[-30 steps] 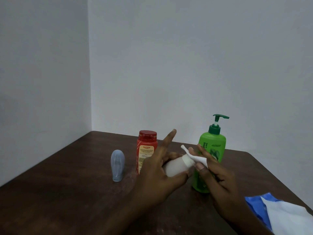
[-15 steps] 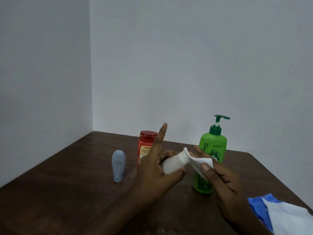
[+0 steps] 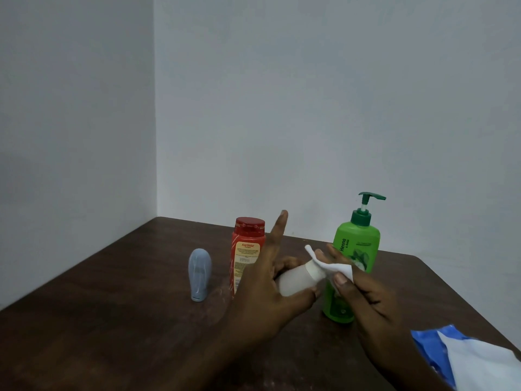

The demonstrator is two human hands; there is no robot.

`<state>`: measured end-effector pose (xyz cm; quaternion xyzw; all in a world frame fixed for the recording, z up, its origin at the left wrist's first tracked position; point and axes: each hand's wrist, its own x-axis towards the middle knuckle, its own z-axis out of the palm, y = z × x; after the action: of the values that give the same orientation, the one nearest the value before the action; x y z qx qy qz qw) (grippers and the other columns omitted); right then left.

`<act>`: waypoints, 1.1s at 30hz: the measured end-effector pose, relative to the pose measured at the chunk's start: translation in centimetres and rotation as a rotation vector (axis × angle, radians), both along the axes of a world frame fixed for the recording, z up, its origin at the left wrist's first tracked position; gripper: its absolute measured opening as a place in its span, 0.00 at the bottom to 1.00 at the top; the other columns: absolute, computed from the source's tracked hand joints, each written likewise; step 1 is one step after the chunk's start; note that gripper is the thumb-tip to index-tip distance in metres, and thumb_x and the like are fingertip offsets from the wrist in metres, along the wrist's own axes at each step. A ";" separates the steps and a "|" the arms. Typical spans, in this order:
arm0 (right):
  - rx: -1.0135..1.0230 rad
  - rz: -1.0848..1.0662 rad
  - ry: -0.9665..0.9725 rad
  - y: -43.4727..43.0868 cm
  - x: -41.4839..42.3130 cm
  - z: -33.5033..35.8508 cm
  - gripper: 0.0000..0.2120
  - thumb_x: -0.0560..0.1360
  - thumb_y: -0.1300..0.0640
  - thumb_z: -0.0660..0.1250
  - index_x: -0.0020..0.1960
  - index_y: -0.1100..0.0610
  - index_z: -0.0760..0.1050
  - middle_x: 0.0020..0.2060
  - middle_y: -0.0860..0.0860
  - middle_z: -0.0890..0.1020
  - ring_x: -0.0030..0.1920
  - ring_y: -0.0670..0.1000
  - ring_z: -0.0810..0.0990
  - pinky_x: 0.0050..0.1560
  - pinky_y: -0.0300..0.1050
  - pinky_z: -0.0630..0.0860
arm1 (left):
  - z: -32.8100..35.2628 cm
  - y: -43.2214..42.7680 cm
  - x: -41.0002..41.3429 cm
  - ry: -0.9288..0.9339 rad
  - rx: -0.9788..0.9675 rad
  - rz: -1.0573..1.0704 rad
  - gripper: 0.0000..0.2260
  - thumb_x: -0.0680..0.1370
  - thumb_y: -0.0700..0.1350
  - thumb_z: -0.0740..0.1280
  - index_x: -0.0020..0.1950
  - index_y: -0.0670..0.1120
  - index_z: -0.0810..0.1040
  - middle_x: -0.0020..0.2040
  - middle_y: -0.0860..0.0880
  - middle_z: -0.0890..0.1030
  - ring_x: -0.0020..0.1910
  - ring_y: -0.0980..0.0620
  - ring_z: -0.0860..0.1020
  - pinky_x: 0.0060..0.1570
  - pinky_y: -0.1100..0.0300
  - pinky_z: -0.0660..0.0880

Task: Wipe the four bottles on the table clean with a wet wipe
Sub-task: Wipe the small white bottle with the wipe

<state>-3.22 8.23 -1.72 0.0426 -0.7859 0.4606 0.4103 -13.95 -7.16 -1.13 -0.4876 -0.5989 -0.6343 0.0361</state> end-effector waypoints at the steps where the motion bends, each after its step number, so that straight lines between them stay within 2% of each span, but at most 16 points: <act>1: -0.005 -0.010 -0.008 0.1 -0.2 -0.1 0.14 0.78 0.48 0.65 0.60 0.34 0.81 0.68 0.39 0.79 0.72 0.43 0.74 0.71 0.51 0.72 | 0.0 0.0 0.1 0.008 0.003 -0.002 0.53 0.74 0.42 0.80 0.81 0.71 0.47 0.42 0.51 0.83 0.44 0.55 0.82 0.45 0.62 0.80; 4: -0.013 -0.033 -0.020 0.5 -0.2 -0.3 0.16 0.76 0.41 0.64 0.61 0.36 0.82 0.67 0.40 0.80 0.71 0.44 0.75 0.70 0.55 0.73 | 0.1 0.1 -0.2 -0.018 0.020 0.018 0.53 0.73 0.41 0.80 0.80 0.72 0.47 0.44 0.49 0.83 0.47 0.50 0.83 0.48 0.55 0.82; 7: 0.031 -0.012 -0.014 0.3 0.4 0.0 0.17 0.76 0.42 0.63 0.64 0.33 0.79 0.69 0.39 0.78 0.72 0.44 0.73 0.72 0.53 0.72 | 0.2 -0.1 -0.5 -0.058 0.011 0.029 0.53 0.73 0.42 0.80 0.79 0.75 0.48 0.48 0.49 0.85 0.51 0.49 0.83 0.52 0.50 0.82; 11: 0.049 0.004 0.015 -0.1 0.4 0.5 0.16 0.76 0.42 0.63 0.61 0.29 0.79 0.65 0.36 0.81 0.68 0.42 0.77 0.69 0.48 0.74 | 0.1 0.0 -0.3 -0.082 -0.006 -0.028 0.51 0.73 0.42 0.81 0.79 0.73 0.52 0.50 0.49 0.85 0.52 0.49 0.84 0.52 0.50 0.83; 13: 0.054 -0.038 0.006 0.1 0.2 0.4 0.15 0.76 0.37 0.64 0.61 0.30 0.79 0.63 0.37 0.82 0.67 0.43 0.79 0.67 0.51 0.76 | -0.2 0.3 -0.3 -0.116 0.002 -0.025 0.48 0.71 0.42 0.81 0.79 0.71 0.56 0.49 0.50 0.84 0.52 0.49 0.83 0.51 0.50 0.83; 15: 0.102 -0.093 -0.012 0.2 0.4 0.3 0.17 0.76 0.29 0.61 0.62 0.28 0.77 0.61 0.36 0.83 0.63 0.42 0.81 0.62 0.50 0.79 | -0.3 0.5 -0.5 -0.155 -0.001 0.006 0.45 0.70 0.43 0.82 0.77 0.67 0.62 0.49 0.52 0.83 0.51 0.52 0.83 0.50 0.54 0.83; 16: 0.137 -0.119 -0.009 0.1 0.6 0.5 0.17 0.77 0.29 0.59 0.62 0.28 0.76 0.60 0.35 0.83 0.61 0.42 0.81 0.59 0.47 0.81 | -0.3 0.5 -0.5 -0.169 -0.020 0.022 0.42 0.70 0.44 0.82 0.76 0.65 0.65 0.50 0.54 0.83 0.52 0.54 0.83 0.50 0.56 0.83; 18: 0.215 -0.138 0.019 -0.3 1.0 0.8 0.15 0.80 0.36 0.60 0.65 0.29 0.75 0.58 0.36 0.83 0.59 0.41 0.82 0.56 0.43 0.81 | -0.3 0.4 -0.6 -0.182 -0.078 0.042 0.33 0.70 0.45 0.82 0.70 0.61 0.73 0.53 0.59 0.83 0.55 0.57 0.82 0.52 0.59 0.82; 20: 0.260 -0.124 0.052 -0.5 1.4 0.9 0.16 0.81 0.45 0.61 0.66 0.31 0.76 0.61 0.34 0.82 0.62 0.40 0.81 0.59 0.36 0.78 | 0.0 0.4 -0.4 -0.223 -0.117 0.025 0.24 0.71 0.44 0.82 0.63 0.57 0.79 0.56 0.60 0.85 0.56 0.58 0.83 0.52 0.60 0.82; 22: 0.193 -0.148 0.046 -0.9 1.6 1.1 0.14 0.80 0.40 0.61 0.63 0.27 0.75 0.59 0.31 0.82 0.59 0.38 0.81 0.57 0.33 0.77 | 0.3 0.4 -0.2 -0.368 -0.128 -0.071 0.19 0.71 0.42 0.80 0.61 0.50 0.82 0.55 0.55 0.87 0.54 0.55 0.85 0.51 0.61 0.82; 23: 0.132 -0.167 0.061 -1.0 1.5 1.0 0.12 0.80 0.37 0.61 0.61 0.26 0.76 0.56 0.31 0.83 0.54 0.39 0.83 0.53 0.34 0.79 | 0.5 0.4 -0.1 -0.470 -0.130 -0.143 0.18 0.72 0.42 0.79 0.61 0.48 0.83 0.55 0.51 0.87 0.54 0.53 0.85 0.51 0.60 0.81; 24: 0.050 -0.183 0.088 -1.0 1.3 0.9 0.10 0.80 0.38 0.62 0.59 0.27 0.78 0.52 0.34 0.85 0.50 0.40 0.84 0.49 0.36 0.80 | 0.7 0.4 -0.1 -0.573 -0.134 -0.212 0.17 0.73 0.44 0.77 0.61 0.46 0.83 0.56 0.48 0.87 0.55 0.50 0.85 0.53 0.58 0.81; 26: -0.120 -0.216 0.145 -0.6 0.8 0.7 0.14 0.83 0.53 0.64 0.52 0.35 0.84 0.47 0.38 0.87 0.45 0.40 0.84 0.46 0.35 0.80 | 1.1 0.3 -0.4 -0.785 -0.125 -0.328 0.18 0.75 0.46 0.73 0.64 0.43 0.82 0.58 0.43 0.86 0.56 0.46 0.82 0.55 0.52 0.77; 28: -0.260 -0.264 0.165 -0.5 0.7 1.1 0.16 0.82 0.63 0.63 0.45 0.48 0.85 0.39 0.40 0.87 0.39 0.38 0.83 0.39 0.31 0.78 | 1.3 0.2 -0.9 -0.999 -0.037 -0.461 0.19 0.78 0.45 0.68 0.67 0.40 0.80 0.61 0.38 0.85 0.55 0.45 0.80 0.54 0.52 0.76; 30: -0.338 -0.311 0.167 -0.2 0.6 1.4 0.14 0.82 0.64 0.63 0.44 0.52 0.82 0.35 0.41 0.86 0.34 0.37 0.81 0.34 0.30 0.77 | 1.6 0.0 -1.4 -1.139 0.064 -0.571 0.21 0.77 0.43 0.64 0.68 0.36 0.80 0.63 0.34 0.83 0.51 0.45 0.82 0.51 0.54 0.79; 33: -0.349 -0.360 0.171 0.2 0.5 1.2 0.13 0.83 0.63 0.63 0.44 0.51 0.80 0.34 0.39 0.85 0.34 0.36 0.82 0.33 0.30 0.77 | 1.5 0.0 -2.0 -1.250 0.114 -0.629 0.21 0.77 0.43 0.61 0.65 0.35 0.82 0.61 0.36 0.83 0.48 0.43 0.83 0.52 0.50 0.80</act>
<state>-2.76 8.39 -0.50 -0.1306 -0.6521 0.5035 0.5516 -15.91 -7.18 0.42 -0.1791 -0.3036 -0.8066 -0.4746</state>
